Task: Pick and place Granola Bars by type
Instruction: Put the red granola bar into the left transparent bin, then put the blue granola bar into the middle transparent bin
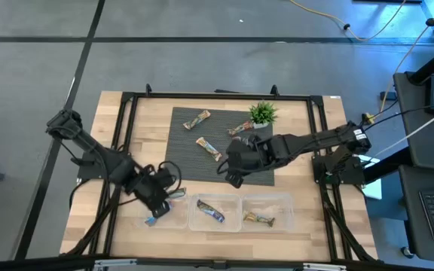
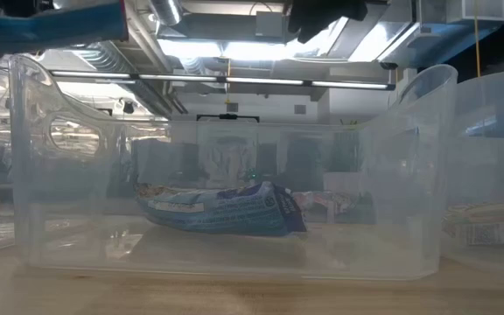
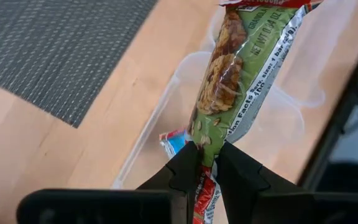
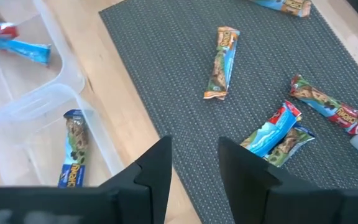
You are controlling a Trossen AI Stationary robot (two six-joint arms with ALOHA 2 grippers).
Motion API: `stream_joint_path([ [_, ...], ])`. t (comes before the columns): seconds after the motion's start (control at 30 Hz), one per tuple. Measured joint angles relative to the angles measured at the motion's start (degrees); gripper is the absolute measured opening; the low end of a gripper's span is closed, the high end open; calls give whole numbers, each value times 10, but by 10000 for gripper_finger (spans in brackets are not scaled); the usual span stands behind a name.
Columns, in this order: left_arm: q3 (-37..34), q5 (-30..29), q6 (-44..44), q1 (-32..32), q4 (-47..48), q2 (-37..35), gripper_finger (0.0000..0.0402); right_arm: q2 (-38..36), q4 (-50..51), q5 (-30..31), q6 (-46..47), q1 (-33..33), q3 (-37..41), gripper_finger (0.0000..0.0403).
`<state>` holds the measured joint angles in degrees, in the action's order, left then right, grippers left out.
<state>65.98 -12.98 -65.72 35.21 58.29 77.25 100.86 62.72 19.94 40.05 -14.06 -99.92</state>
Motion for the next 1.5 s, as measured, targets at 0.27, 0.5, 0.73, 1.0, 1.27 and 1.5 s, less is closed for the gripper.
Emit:
stream_joint_path([
  [0.27,0,-76,-126,52,-2,67,48,0,-1,0,1,-25,0,133],
  [0.5,0,-39,-147,64,-3,149,48,0,-1,0,2,-45,0,133],
  [0.73,0,35,-147,64,-3,212,52,0,-1,0,2,-50,0,133],
  [1.0,0,51,-191,64,-5,240,70,0,-1,0,1,-50,0,133],
  [1.27,0,55,-176,64,4,207,120,0,3,0,-3,-50,0,133],
  [1.5,0,63,-110,56,17,137,143,0,88,-1,50,-29,0,133],
])
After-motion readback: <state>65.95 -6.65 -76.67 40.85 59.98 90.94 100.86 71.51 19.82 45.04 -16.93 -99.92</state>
